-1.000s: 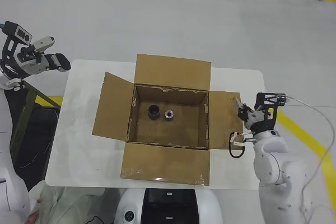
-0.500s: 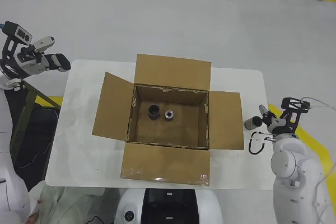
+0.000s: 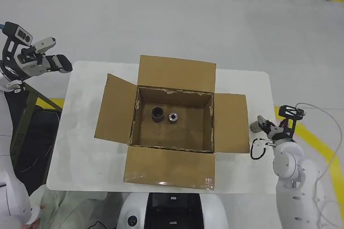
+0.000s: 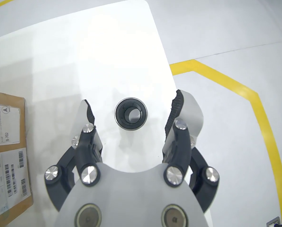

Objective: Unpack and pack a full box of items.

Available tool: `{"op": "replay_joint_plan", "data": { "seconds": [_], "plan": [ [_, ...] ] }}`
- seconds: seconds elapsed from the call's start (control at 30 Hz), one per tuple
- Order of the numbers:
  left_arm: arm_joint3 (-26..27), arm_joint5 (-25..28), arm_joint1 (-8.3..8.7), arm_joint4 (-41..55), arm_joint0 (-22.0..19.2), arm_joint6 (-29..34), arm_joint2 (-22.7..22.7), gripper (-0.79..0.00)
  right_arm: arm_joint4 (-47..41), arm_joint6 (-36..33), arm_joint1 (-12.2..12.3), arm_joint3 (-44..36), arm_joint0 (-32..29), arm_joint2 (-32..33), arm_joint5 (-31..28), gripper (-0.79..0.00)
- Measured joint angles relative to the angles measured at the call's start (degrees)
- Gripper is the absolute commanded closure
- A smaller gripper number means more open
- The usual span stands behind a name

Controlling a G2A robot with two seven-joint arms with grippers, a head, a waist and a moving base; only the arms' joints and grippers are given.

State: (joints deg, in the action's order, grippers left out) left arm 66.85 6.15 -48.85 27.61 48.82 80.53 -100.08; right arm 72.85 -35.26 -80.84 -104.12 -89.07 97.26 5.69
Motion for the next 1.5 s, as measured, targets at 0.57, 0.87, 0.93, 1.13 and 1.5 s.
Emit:
{"op": "replay_joint_plan", "data": {
  "seconds": [0.57,0.87,0.93,1.13,1.5],
  "plan": [
    [0.00,0.00,0.00,0.00,0.00,0.00,0.00,-0.785,-0.68,-0.16,0.52,8.98,4.18,-1.96,-0.95,-0.686],
    [0.00,0.00,0.00,0.00,0.00,0.00,0.00,-0.785,-0.57,-0.28,0.78,11.55,5.70,-2.87,-0.74,-0.616],
    [0.00,0.00,0.00,0.00,0.00,0.00,0.00,-0.785,-0.51,-0.35,0.85,11.57,5.70,-2.96,-0.58,-0.523],
    [0.00,0.00,0.00,0.00,0.00,0.00,0.00,-0.785,0.09,-0.22,1.02,11.86,5.92,-3.48,-0.20,-0.200],
    [0.00,0.00,0.00,0.00,0.00,0.00,0.00,-0.785,0.09,0.54,1.29,7.72,3.99,-3.98,-0.16,0.000]
  ]
}}
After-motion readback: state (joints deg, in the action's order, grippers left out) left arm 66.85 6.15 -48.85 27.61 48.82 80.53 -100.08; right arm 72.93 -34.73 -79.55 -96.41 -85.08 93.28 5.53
